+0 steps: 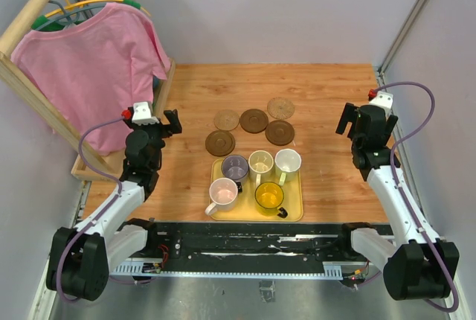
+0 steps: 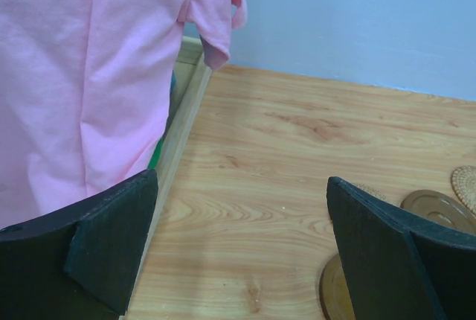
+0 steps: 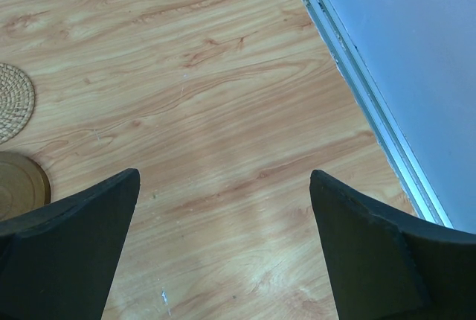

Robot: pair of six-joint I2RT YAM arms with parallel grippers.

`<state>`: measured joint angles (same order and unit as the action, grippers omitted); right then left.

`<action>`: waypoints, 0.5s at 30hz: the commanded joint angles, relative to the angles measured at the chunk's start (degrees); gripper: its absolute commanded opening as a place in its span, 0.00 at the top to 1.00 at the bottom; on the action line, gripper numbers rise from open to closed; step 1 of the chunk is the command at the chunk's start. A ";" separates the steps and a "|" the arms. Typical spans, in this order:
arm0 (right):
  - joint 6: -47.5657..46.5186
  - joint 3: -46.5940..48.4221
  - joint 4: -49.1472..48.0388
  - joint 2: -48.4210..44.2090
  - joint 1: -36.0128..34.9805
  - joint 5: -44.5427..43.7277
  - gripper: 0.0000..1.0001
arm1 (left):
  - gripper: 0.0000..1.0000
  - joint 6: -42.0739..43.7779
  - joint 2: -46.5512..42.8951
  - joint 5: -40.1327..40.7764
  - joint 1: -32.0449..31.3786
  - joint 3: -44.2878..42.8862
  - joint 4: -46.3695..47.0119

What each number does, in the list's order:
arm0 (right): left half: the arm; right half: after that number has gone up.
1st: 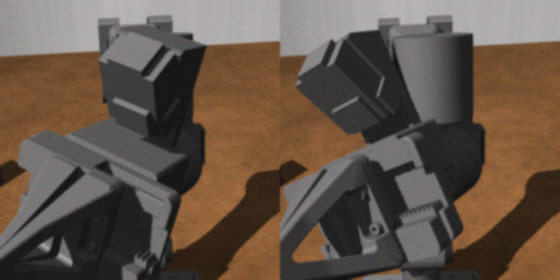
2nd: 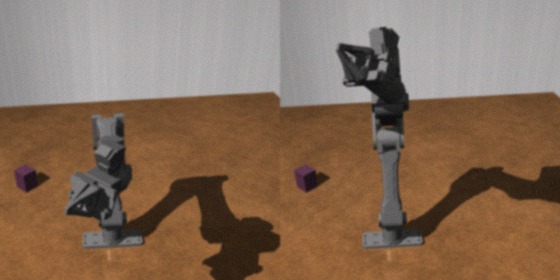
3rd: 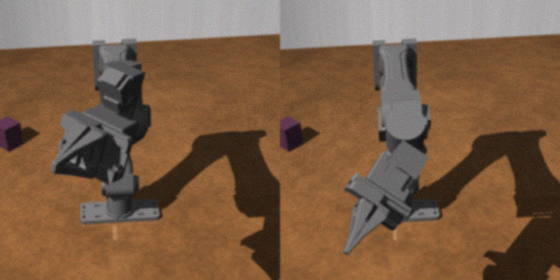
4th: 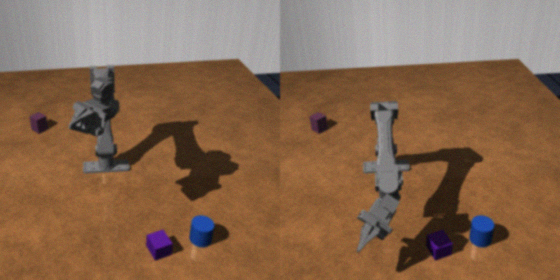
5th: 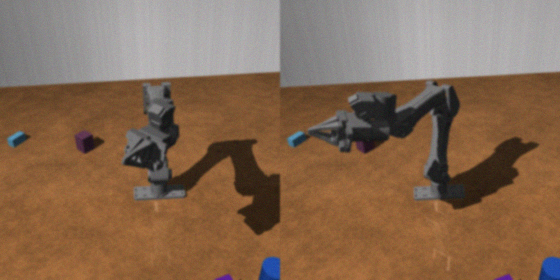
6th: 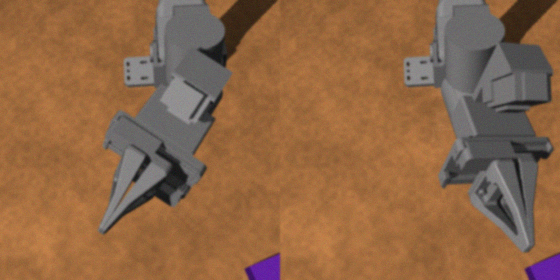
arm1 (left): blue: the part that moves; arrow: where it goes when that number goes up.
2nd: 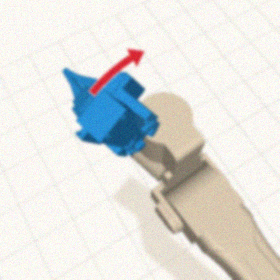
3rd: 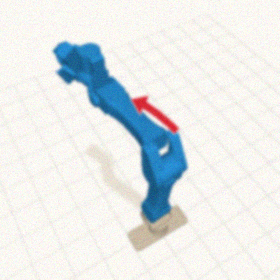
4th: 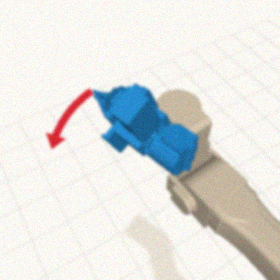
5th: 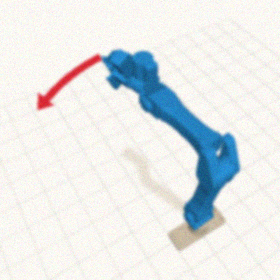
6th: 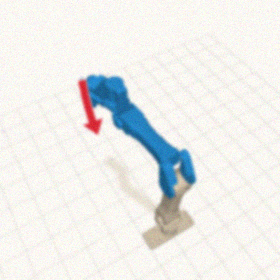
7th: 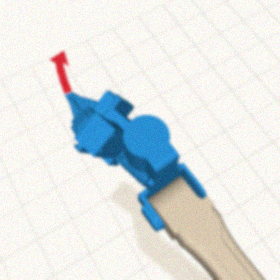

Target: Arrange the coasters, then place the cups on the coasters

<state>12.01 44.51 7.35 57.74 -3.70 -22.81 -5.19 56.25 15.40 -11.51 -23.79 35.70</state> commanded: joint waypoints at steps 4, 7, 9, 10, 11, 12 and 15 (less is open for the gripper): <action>3.15 -1.15 -0.68 -2.59 0.39 0.07 0.02 | 0.00 -2.73 -3.03 -5.02 -0.53 2.99 7.50; 3.15 -1.21 -0.42 -3.27 0.44 1.88 0.02 | 0.00 -2.35 -4.51 -7.53 -0.53 3.89 9.51; 2.75 -1.03 -0.46 -3.42 0.41 3.40 0.02 | 0.00 -2.56 -5.11 -8.70 -0.52 3.92 10.38; 2.51 -0.91 -0.60 -3.42 0.39 4.39 0.02 | 0.00 -2.50 -5.24 -9.51 -0.53 3.66 10.37; 2.13 -0.61 -0.71 -3.23 0.37 5.49 0.02 | 0.00 -2.40 -5.14 -10.52 -0.53 3.33 10.07; 2.00 -0.37 -0.68 -2.91 0.39 6.36 0.02 | 0.00 -2.18 -4.91 -11.57 -0.52 2.80 9.43; 1.45 0.90 -0.52 -1.69 0.36 8.79 0.02 | 0.00 -1.23 -3.56 -15.58 -0.53 1.14 7.55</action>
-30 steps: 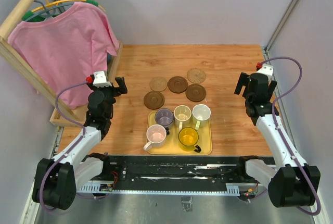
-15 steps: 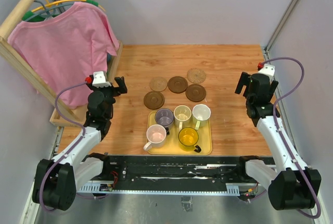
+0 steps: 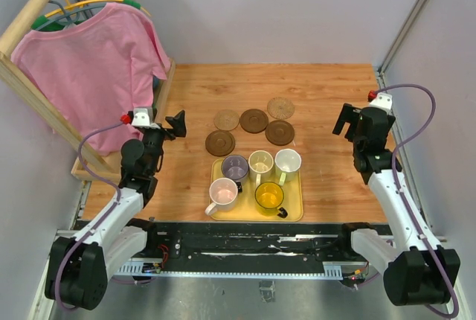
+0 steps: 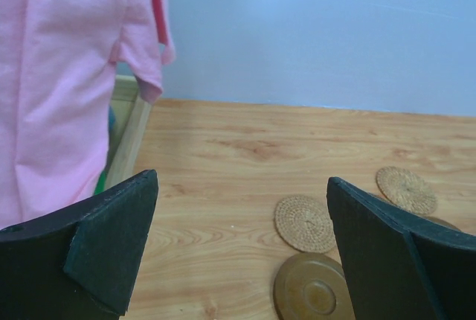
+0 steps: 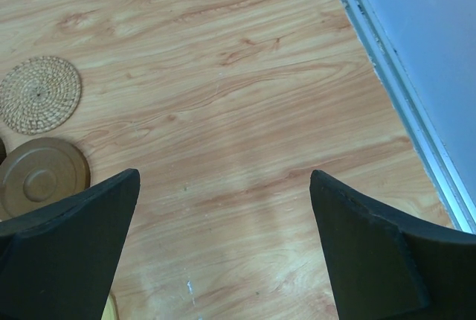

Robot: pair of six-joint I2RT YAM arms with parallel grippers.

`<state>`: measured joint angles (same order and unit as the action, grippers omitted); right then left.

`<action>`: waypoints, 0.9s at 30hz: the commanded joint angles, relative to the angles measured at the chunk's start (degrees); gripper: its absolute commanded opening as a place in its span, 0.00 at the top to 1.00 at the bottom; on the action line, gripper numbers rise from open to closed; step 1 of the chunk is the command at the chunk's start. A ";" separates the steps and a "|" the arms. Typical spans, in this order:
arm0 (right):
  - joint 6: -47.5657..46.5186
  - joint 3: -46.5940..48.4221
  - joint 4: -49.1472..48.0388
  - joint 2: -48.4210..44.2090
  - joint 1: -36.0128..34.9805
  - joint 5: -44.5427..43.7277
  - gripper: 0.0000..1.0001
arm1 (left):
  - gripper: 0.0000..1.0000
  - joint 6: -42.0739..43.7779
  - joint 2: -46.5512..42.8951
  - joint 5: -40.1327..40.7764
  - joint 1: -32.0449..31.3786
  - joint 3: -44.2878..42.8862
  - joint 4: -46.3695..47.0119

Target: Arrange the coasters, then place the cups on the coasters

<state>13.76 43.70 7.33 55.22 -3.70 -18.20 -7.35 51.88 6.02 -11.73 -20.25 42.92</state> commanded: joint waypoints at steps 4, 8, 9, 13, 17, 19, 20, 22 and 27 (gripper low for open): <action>-0.75 3.23 -0.47 2.53 0.36 7.47 0.02 | 0.00 -0.73 2.75 -4.13 -0.27 -5.47 -4.30; -0.84 4.71 -0.84 3.90 0.36 11.36 0.01 | 0.00 -1.71 3.22 -0.87 -0.31 -6.89 -6.56; -1.05 4.98 -1.34 4.17 0.38 12.36 0.02 | 0.00 -1.98 3.27 -0.69 -0.31 -7.07 -6.53; -1.47 6.53 -3.28 6.25 0.09 16.92 0.01 | 0.00 -1.79 4.94 -2.05 -0.30 -8.40 -7.59; -1.72 8.31 -4.55 9.88 -2.32 18.12 0.01 | 0.30 -3.11 8.03 -7.46 -0.31 -9.44 -6.79; -2.73 9.56 -4.69 11.71 -4.57 17.56 0.03 | 0.45 -4.60 9.54 -9.41 -0.26 -9.69 -5.74; -3.45 10.23 -4.66 12.64 -5.87 16.86 0.05 | 0.50 -5.06 10.28 -10.28 -0.31 -9.86 -5.15; -5.17 11.73 -4.70 14.37 -8.80 14.81 0.12 | 0.54 -5.66 12.05 -12.16 -0.29 -10.55 -4.44; -7.62 15.47 -6.46 18.41 -12.46 17.57 0.62 | 0.50 -5.40 16.39 -16.20 -0.81 -13.16 -4.38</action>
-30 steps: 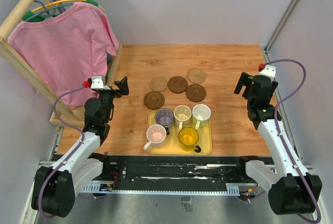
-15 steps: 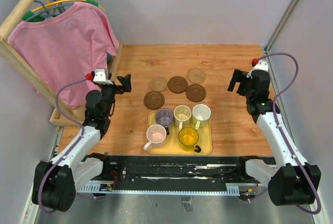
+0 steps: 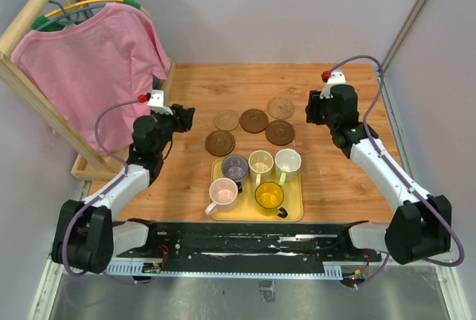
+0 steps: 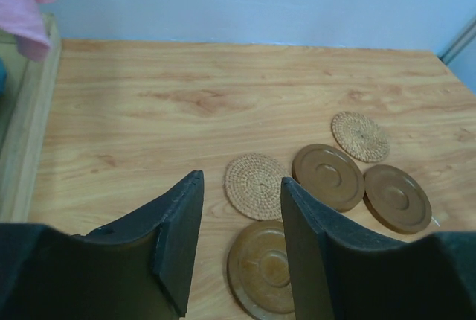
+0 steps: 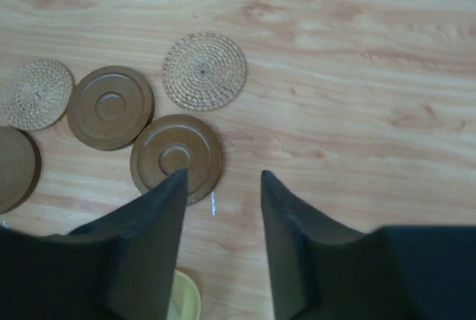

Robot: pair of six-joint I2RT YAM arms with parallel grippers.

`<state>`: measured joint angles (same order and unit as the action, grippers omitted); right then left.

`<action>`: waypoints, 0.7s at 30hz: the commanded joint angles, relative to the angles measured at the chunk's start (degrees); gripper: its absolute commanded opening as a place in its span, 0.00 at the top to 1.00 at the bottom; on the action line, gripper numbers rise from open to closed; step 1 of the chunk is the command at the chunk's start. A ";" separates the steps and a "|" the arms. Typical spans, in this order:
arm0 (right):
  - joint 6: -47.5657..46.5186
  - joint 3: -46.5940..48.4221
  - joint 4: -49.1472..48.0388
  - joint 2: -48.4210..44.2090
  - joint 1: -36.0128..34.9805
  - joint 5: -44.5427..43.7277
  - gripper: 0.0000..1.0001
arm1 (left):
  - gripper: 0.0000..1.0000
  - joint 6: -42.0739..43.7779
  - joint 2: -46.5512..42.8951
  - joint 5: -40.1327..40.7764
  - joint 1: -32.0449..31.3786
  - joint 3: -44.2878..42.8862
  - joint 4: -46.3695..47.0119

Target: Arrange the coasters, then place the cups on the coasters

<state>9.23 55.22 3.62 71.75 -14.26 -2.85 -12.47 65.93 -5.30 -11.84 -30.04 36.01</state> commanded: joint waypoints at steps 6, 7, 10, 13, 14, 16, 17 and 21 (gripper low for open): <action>-0.20 8.37 -5.46 5.17 -1.92 7.29 0.97 | 0.54 1.58 5.45 -6.22 -0.97 -7.22 2.03; 0.22 8.86 -6.14 5.33 -1.93 7.64 0.97 | 0.55 1.76 5.64 -6.14 -0.95 -7.49 2.24; 1.89 9.75 -7.90 5.27 -1.91 7.53 0.99 | 0.55 2.72 5.83 -6.19 -0.93 -7.88 3.27; 4.02 9.68 -10.15 5.13 -1.82 6.87 0.99 | 0.53 3.66 6.44 -7.11 -0.99 -8.10 4.53; 5.02 9.72 -10.59 4.98 -1.64 6.60 0.97 | 0.52 3.42 6.72 -7.10 -0.93 -8.19 4.81; 6.76 9.19 -11.85 4.33 -1.62 5.85 0.84 | 0.49 2.61 6.84 -6.84 -0.91 -8.75 4.20; 6.57 8.72 -12.84 3.97 -1.56 6.23 0.80 | 0.48 2.29 6.89 -6.90 -0.92 -9.07 3.78; 5.30 8.97 -12.65 3.53 -1.58 8.00 0.82 | 0.46 1.75 7.44 -8.05 -0.96 -10.59 2.42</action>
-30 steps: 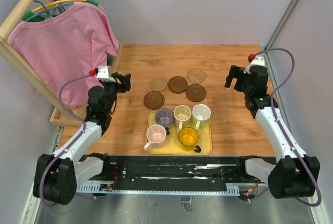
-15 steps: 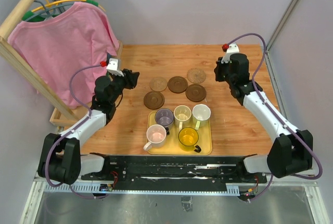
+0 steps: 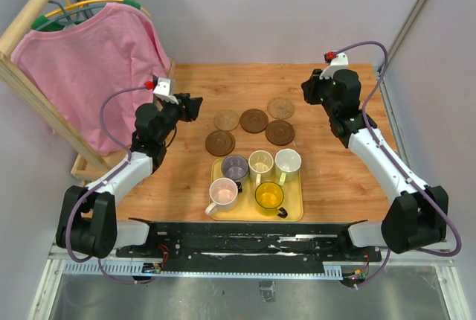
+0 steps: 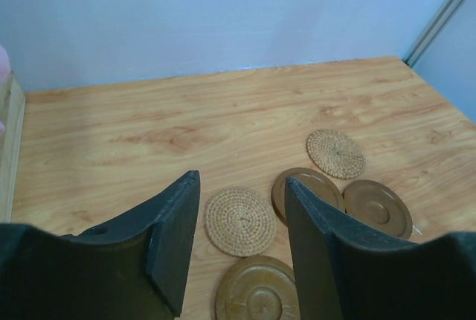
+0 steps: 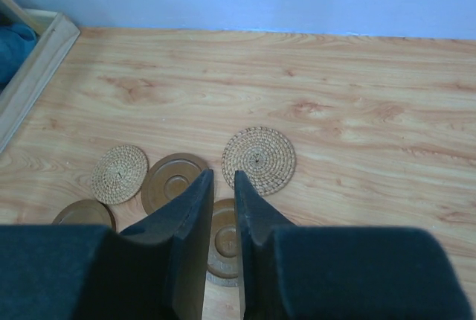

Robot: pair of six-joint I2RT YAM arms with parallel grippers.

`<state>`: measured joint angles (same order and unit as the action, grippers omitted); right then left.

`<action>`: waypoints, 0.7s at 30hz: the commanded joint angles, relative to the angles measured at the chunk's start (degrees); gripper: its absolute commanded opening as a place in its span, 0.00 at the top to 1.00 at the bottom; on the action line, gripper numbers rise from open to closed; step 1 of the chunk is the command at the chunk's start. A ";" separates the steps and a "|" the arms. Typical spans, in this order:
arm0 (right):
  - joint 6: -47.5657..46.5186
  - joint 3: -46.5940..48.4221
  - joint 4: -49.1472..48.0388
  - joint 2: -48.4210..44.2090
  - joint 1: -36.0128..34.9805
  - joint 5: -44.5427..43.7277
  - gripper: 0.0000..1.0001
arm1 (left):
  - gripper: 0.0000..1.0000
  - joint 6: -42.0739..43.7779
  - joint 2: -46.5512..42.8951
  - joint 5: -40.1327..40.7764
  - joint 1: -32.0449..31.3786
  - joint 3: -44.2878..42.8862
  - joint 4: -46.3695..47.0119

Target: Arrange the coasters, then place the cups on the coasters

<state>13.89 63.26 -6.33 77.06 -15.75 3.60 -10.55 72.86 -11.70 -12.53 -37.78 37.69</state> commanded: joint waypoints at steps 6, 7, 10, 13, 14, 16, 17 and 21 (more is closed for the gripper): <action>-2.21 2.59 0.00 0.11 -0.36 5.19 0.99 | 0.70 -0.42 2.14 -2.63 -0.24 -3.59 0.16; -2.73 3.39 1.17 0.95 -0.72 5.41 0.99 | 0.81 -0.62 2.93 -4.03 -0.19 -4.25 0.03; -5.42 6.38 5.24 4.04 -2.51 4.69 0.99 | 0.97 -2.73 6.42 -10.50 -0.27 -6.60 -0.03; -8.86 8.15 7.46 6.51 -5.91 3.95 0.99 | 0.99 -5.92 11.09 -15.76 -0.27 -8.51 0.91; -9.81 8.67 8.03 7.36 -6.79 3.96 0.99 | 1.00 -6.70 12.20 -17.12 -0.29 -8.49 1.92; -10.84 9.77 9.52 9.28 -8.06 4.01 0.99 | 0.99 -8.08 13.95 -18.23 -0.50 -7.99 4.13; -10.87 10.35 10.31 10.30 -8.55 4.27 0.99 | 0.99 -8.20 14.75 -18.26 -0.71 -7.79 4.64; -9.87 11.73 12.44 14.72 -9.18 7.33 0.98 | 0.99 -6.02 17.37 -17.38 -2.21 -7.66 2.05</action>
<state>5.43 72.55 2.26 88.66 -24.14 8.21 -16.93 88.40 -26.70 -13.19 -45.15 38.89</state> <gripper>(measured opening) 0.012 0.011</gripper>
